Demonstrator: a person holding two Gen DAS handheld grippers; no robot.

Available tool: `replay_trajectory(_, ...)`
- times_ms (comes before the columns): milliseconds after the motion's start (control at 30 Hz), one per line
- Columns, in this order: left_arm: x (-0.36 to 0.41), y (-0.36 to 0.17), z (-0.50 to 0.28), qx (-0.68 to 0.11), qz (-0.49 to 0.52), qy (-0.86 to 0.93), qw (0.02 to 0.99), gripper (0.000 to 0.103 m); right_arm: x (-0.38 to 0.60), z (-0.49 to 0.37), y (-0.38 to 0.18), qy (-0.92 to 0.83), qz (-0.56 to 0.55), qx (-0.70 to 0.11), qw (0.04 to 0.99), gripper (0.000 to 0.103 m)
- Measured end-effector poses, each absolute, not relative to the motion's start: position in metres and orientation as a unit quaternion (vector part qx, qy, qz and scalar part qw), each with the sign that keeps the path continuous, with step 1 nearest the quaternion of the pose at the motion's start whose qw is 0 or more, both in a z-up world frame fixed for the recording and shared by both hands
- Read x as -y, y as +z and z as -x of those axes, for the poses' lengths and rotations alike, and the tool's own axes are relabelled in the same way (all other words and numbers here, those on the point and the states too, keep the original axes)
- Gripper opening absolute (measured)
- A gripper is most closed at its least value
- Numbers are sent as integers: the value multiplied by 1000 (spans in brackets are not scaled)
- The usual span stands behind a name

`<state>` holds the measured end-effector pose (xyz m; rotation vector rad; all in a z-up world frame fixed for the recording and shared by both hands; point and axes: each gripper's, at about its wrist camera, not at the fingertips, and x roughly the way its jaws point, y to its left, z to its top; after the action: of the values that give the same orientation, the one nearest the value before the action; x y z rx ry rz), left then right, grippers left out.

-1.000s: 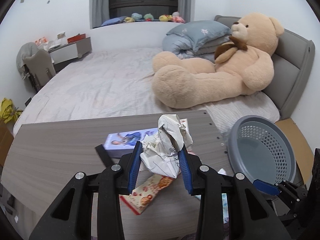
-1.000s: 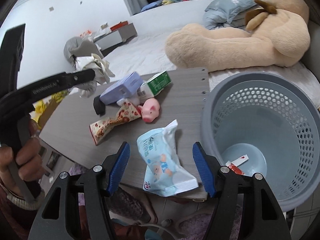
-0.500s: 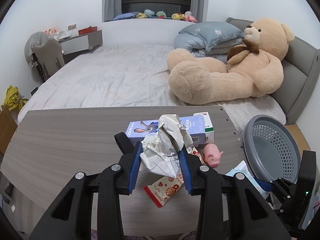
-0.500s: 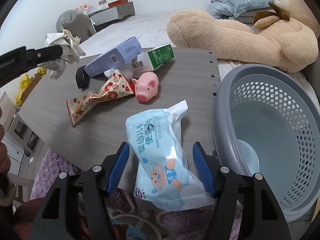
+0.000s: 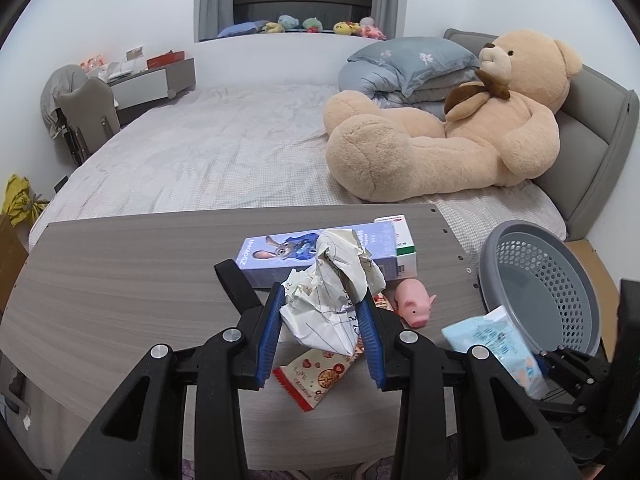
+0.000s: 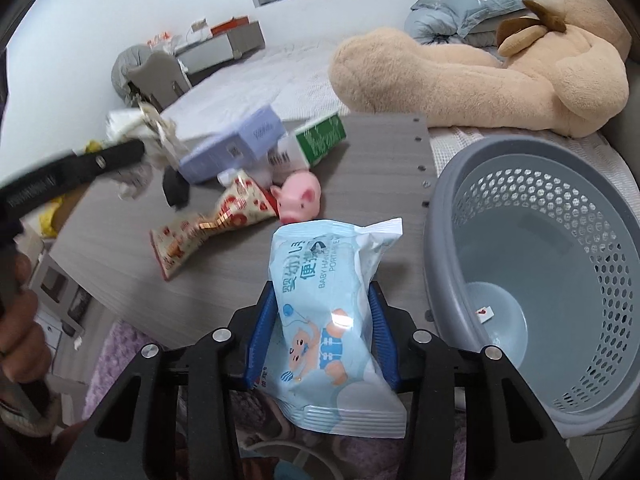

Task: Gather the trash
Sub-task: 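Carry the wipe pack and tissue over the wastebasket and open both tools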

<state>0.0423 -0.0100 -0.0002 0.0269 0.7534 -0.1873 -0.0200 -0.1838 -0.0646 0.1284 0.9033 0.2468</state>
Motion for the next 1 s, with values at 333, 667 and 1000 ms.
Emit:
replay_trajectory(333,76,-2,-43,-376,-45,-158,912,36,265,44,-31,39,-119,-384,915,44)
replay_trajectory(667,180,-6,-41,-377,-89,-260,885,37,349,58,-44,-40,-161,-382,909,44)
replay_trajectory(1000,234,-20,-48,-394,-109,-290,865,44,382,53,-56,-56,-177,-384,905,44)
